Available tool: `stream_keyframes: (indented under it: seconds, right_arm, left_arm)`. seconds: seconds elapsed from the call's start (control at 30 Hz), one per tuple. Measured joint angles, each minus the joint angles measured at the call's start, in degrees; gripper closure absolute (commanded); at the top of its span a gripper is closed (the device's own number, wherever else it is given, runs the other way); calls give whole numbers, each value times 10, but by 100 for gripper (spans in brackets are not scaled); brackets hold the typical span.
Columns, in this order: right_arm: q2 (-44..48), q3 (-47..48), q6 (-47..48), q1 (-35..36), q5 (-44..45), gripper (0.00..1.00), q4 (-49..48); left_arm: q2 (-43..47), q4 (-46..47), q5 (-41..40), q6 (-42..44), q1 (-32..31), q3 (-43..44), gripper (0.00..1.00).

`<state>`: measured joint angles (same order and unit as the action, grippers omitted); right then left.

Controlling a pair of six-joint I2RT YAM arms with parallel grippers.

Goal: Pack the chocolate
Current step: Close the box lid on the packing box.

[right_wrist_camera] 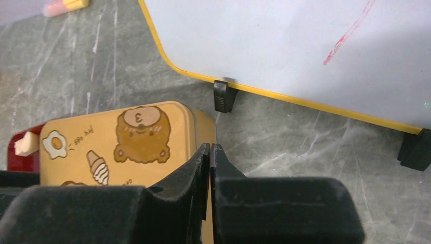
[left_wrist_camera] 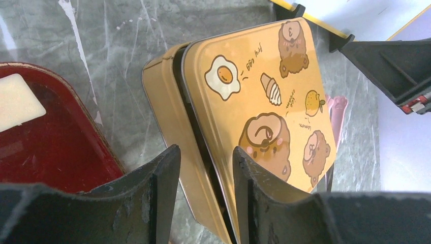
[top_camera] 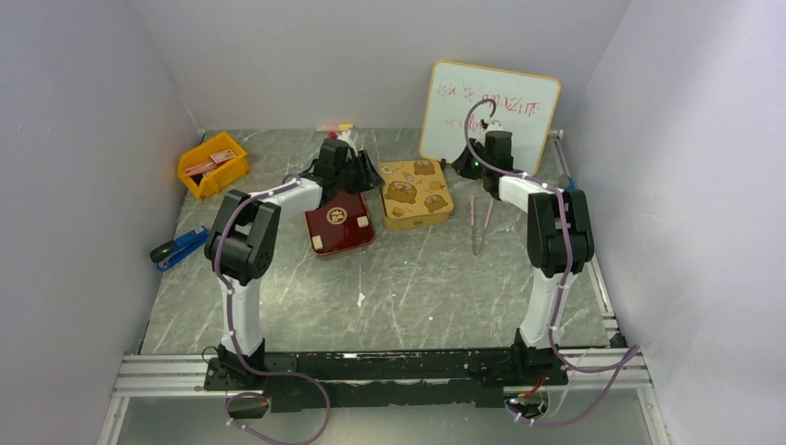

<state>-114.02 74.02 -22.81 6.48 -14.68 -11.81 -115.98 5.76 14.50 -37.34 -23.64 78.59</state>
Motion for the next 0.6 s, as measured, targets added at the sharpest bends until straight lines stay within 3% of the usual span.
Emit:
stream_keyframes:
  seconds: [0.6]
  right_arm:
    - [-80,77,43,46,22,92,82]
  left_arm:
    - [-2,6,0,-6,-1,2,53]
